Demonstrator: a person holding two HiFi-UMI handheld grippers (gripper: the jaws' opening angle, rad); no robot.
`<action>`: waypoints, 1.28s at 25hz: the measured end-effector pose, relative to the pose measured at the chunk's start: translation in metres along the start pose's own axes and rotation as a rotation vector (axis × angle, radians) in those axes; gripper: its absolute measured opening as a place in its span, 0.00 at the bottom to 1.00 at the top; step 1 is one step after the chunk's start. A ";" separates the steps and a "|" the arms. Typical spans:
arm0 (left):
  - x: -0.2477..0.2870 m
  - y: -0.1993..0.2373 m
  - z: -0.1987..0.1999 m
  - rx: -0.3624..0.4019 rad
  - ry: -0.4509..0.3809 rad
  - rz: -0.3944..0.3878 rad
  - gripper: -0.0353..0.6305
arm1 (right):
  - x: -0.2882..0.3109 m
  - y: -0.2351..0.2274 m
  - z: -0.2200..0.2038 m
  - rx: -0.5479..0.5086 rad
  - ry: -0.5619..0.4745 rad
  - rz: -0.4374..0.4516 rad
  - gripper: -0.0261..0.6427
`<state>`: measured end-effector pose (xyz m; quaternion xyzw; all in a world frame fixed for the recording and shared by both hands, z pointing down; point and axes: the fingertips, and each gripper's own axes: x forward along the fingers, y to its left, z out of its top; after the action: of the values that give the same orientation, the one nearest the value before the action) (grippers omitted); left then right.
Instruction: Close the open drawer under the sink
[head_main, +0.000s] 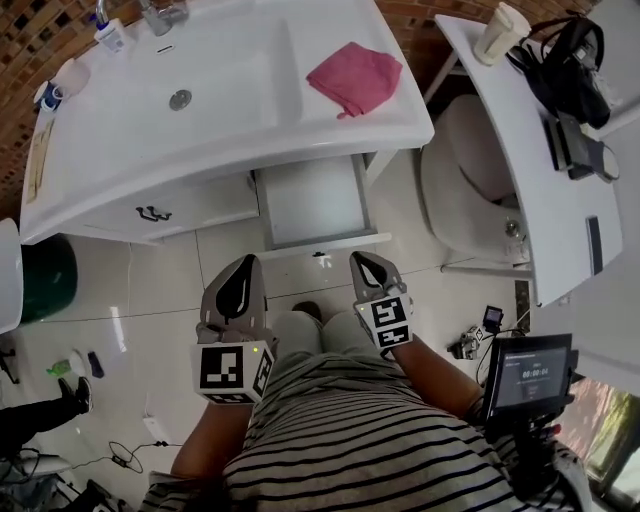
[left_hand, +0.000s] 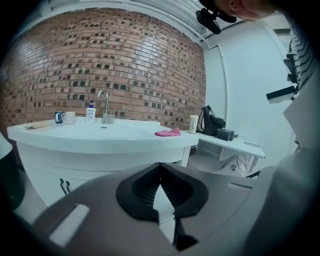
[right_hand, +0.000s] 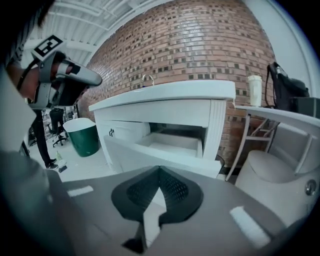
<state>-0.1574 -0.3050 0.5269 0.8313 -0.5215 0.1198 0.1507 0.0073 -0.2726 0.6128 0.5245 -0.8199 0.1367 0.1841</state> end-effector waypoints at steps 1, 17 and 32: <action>0.003 0.002 -0.005 0.004 0.002 0.004 0.08 | 0.009 -0.002 -0.010 0.000 0.007 -0.001 0.04; 0.032 0.032 -0.018 -0.011 0.051 0.066 0.08 | 0.127 -0.043 -0.049 -0.010 0.033 -0.020 0.04; 0.017 0.075 -0.033 -0.024 0.071 0.155 0.08 | 0.212 -0.077 -0.002 -0.024 0.008 -0.069 0.04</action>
<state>-0.2195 -0.3374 0.5727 0.7818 -0.5800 0.1542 0.1693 -0.0029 -0.4755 0.7112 0.5497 -0.8022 0.1226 0.1983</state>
